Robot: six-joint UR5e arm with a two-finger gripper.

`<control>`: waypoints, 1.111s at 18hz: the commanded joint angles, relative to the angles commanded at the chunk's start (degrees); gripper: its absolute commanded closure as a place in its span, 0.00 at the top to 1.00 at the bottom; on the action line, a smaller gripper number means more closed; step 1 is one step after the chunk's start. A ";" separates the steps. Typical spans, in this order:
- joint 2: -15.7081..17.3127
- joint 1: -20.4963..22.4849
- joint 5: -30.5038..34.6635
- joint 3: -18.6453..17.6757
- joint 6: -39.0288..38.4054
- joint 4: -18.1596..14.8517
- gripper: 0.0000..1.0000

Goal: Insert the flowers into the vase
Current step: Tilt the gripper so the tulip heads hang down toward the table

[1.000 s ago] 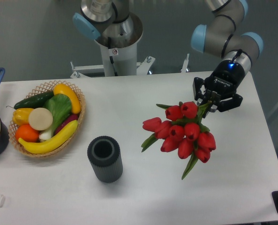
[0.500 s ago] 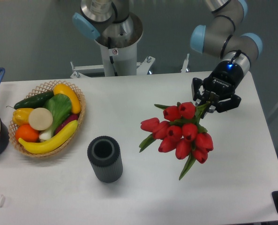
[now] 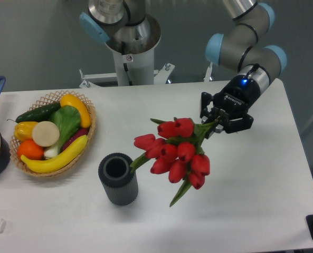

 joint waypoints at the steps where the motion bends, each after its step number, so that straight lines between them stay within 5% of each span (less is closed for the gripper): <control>1: -0.44 0.17 0.61 0.00 0.70 0.09 0.22; 9: -0.35 3.25 14.75 2.19 0.36 0.09 0.22; 13: 0.26 3.52 26.70 0.53 0.18 0.18 0.22; 20: 0.53 3.17 34.53 -0.61 0.09 0.17 0.22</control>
